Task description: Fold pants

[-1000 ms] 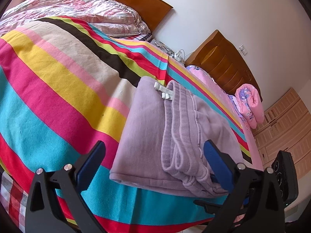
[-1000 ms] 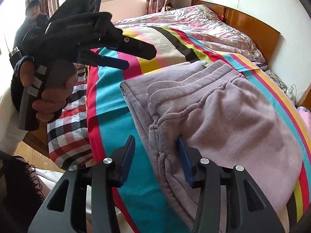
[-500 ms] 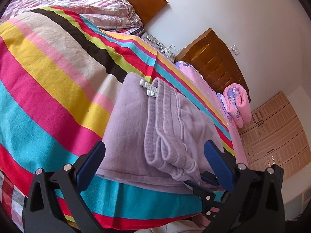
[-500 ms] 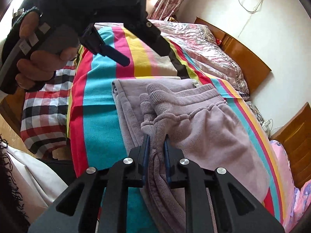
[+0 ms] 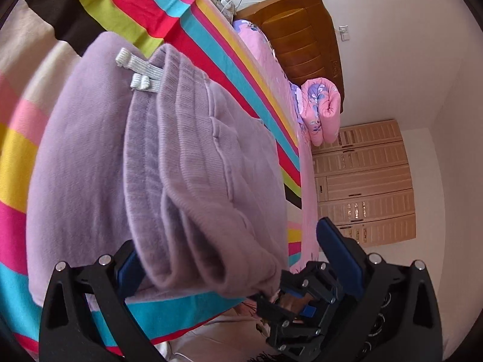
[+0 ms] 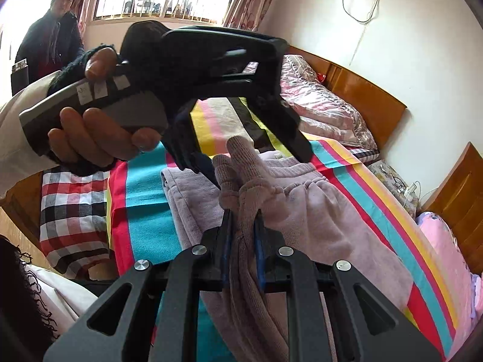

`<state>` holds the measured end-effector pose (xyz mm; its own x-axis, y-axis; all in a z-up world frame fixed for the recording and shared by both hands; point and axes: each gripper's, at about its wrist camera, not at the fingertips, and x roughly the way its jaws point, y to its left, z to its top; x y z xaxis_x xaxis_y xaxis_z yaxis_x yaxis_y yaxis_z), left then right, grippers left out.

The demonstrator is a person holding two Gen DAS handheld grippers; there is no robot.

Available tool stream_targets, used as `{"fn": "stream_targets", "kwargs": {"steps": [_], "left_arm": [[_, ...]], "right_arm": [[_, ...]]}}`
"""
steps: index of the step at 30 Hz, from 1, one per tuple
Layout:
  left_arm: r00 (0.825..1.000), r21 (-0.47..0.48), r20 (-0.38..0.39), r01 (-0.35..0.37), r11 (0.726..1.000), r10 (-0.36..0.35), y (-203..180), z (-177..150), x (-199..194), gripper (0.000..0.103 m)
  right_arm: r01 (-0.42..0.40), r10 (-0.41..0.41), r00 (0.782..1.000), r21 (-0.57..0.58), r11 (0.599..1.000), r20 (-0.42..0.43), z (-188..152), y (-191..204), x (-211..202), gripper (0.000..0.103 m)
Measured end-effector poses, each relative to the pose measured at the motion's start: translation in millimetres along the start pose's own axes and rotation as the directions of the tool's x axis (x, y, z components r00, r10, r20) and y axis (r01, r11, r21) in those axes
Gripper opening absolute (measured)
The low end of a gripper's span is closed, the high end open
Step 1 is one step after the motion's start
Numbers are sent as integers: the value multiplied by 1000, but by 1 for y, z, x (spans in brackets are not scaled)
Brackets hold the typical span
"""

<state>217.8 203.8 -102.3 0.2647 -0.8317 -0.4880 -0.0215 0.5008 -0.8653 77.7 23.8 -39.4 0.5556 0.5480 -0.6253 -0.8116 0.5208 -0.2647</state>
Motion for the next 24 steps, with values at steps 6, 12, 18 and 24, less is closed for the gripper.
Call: {"fn": "stream_targets", "kwargs": {"steps": [6,12,18,24], "left_arm": [[988,16,-18,-156,988,156,15,6,36,26],[987,58,9,-159,986,159,13,5,36,26],[981,89,14,-192,977,191,-5,10,35,25],[974,131,60,-223,966,217,-32,10,37,22]], "right_arm": [[13,-21,999,168,986,46,-29,-31,-39,33],[174,-202,979,549,818,-8,-132,-85,-122,74],[244,-183,970,641,728,-161,-189,-66,-103,74],[285,-236,958,617,733,-162,-173,-68,-68,74]]}}
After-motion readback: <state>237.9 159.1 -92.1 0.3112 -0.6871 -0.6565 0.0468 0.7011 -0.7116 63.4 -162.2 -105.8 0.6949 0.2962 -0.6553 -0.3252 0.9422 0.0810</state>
